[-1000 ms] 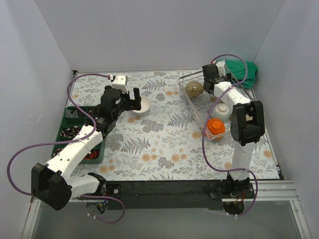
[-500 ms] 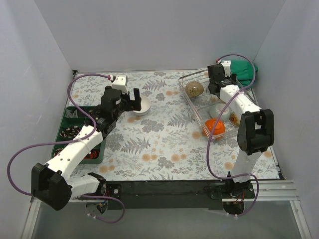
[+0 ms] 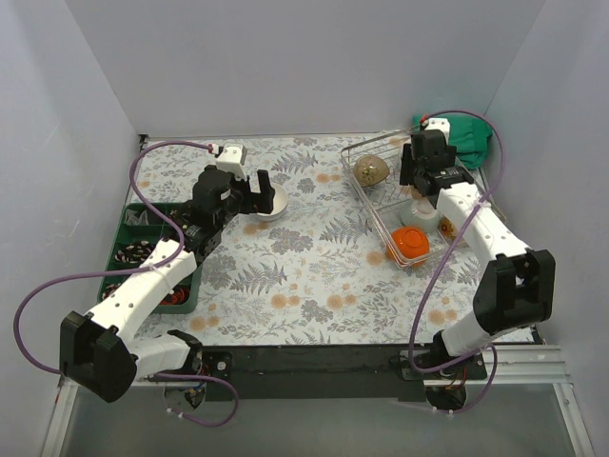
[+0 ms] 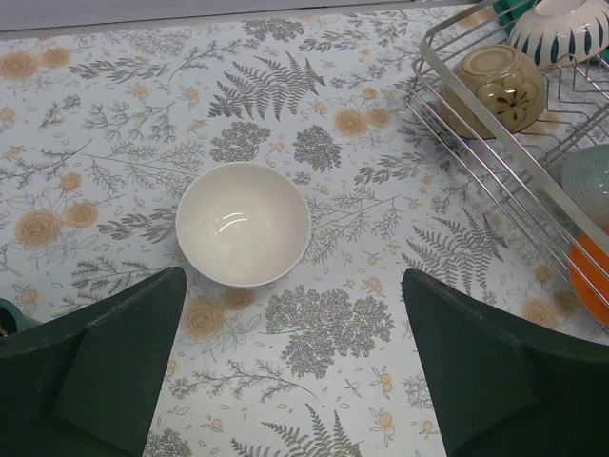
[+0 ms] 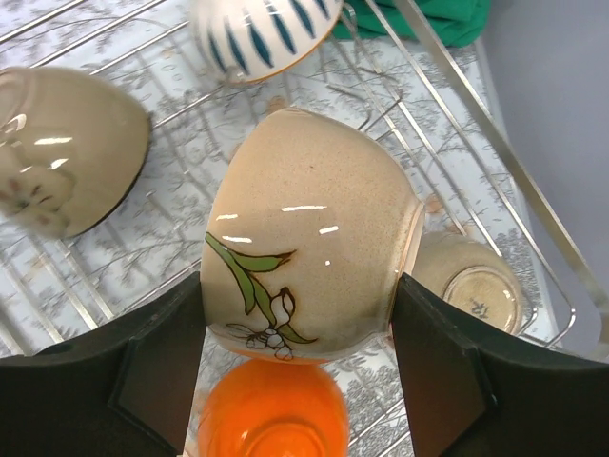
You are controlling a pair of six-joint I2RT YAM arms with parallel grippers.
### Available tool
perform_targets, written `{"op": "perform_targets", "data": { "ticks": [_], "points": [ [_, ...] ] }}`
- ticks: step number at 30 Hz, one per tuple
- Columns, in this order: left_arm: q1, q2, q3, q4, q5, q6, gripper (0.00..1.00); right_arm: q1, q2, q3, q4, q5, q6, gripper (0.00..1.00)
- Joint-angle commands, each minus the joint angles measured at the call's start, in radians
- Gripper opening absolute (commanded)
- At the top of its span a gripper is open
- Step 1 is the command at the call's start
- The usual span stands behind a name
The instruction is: Unload the bowls from the dish rack
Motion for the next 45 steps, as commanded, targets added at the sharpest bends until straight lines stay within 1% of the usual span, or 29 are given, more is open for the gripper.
{"op": "perform_targets", "data": {
  "ticks": [1,2,3,5,6,7,9,11,12,13,15,17,18,21,22,23,26,27,33,34,36,40,41,42,43,44,45],
  "points": [
    [-0.003,0.000,0.002,0.017,0.047,-0.018,0.98,0.024,-0.132,-0.038,0.120,-0.106,0.003,0.12],
    [-0.003,0.003,0.002,0.017,0.052,-0.022,0.98,0.027,-0.151,-0.057,0.155,-0.134,0.000,0.12],
    [-0.003,0.006,0.002,0.015,0.059,-0.026,0.98,0.030,-0.190,-0.076,0.175,-0.199,0.000,0.11],
    [-0.003,0.013,0.000,0.017,0.065,-0.032,0.98,0.041,-0.229,-0.134,0.223,-0.272,0.000,0.11],
    [-0.003,0.017,0.002,0.017,0.072,-0.038,0.98,0.044,-0.264,-0.153,0.264,-0.333,0.006,0.12],
    [-0.003,0.020,0.000,0.020,0.078,-0.040,0.98,0.053,-0.278,-0.183,0.281,-0.359,0.013,0.11],
    [-0.003,0.028,0.000,0.021,0.090,-0.048,0.98,0.062,-0.312,-0.203,0.321,-0.436,0.036,0.11],
    [-0.003,0.034,-0.004,0.029,0.108,-0.061,0.98,0.079,-0.327,-0.231,0.353,-0.480,0.068,0.11],
    [-0.003,0.040,-0.006,0.034,0.113,-0.066,0.98,0.084,-0.341,-0.242,0.371,-0.535,0.079,0.11],
    [-0.003,0.043,-0.007,0.037,0.118,-0.083,0.98,0.093,-0.349,-0.252,0.422,-0.568,0.099,0.11],
    [-0.003,0.049,-0.013,0.049,0.124,-0.097,0.98,0.105,-0.364,-0.288,0.468,-0.637,0.148,0.10],
    [-0.003,0.052,-0.020,0.063,0.124,-0.118,0.98,0.121,-0.368,-0.314,0.542,-0.671,0.188,0.07],
    [-0.003,0.054,-0.026,0.069,0.124,-0.126,0.98,0.125,-0.369,-0.335,0.565,-0.706,0.241,0.06],
    [-0.003,0.052,-0.052,0.109,0.183,-0.179,0.98,0.150,-0.361,-0.387,0.680,-0.767,0.335,0.06],
    [-0.005,0.049,-0.062,0.122,0.199,-0.199,0.98,0.162,-0.358,-0.400,0.707,-0.781,0.358,0.06],
    [-0.003,0.054,-0.070,0.159,0.214,-0.236,0.98,0.170,-0.355,-0.413,0.771,-0.795,0.380,0.07],
    [-0.003,0.072,-0.095,0.196,0.279,-0.291,0.98,0.201,-0.336,-0.458,0.865,-0.841,0.458,0.08],
    [-0.005,0.080,-0.096,0.202,0.308,-0.325,0.98,0.210,-0.323,-0.469,0.925,-0.862,0.481,0.08],
    [-0.003,0.135,-0.115,0.239,0.378,-0.405,0.98,0.270,-0.257,-0.522,1.095,-0.928,0.602,0.09],
    [-0.003,0.141,-0.121,0.250,0.404,-0.437,0.97,0.282,-0.247,-0.525,1.137,-0.934,0.615,0.09],
    [-0.003,0.158,-0.135,0.279,0.432,-0.462,0.95,0.293,-0.221,-0.529,1.162,-0.948,0.641,0.09],
    [-0.005,0.178,-0.141,0.299,0.467,-0.496,0.87,0.311,-0.189,-0.544,1.241,-0.967,0.687,0.09],
    [-0.003,0.181,-0.142,0.301,0.472,-0.503,0.78,0.313,-0.183,-0.547,1.275,-0.971,0.699,0.09],
    [-0.003,0.183,-0.144,0.301,0.470,-0.508,0.74,0.314,-0.174,-0.555,1.289,-0.977,0.714,0.09],
    [-0.003,0.184,-0.144,0.302,0.470,-0.511,0.69,0.316,-0.169,-0.556,1.297,-0.979,0.720,0.09],
    [-0.005,0.187,-0.144,0.301,0.469,-0.515,0.59,0.317,-0.166,-0.558,1.312,-0.979,0.724,0.09],
    [-0.005,0.189,-0.144,0.301,0.469,-0.519,0.52,0.319,-0.160,-0.564,1.318,-0.981,0.727,0.09]
  ]
}}
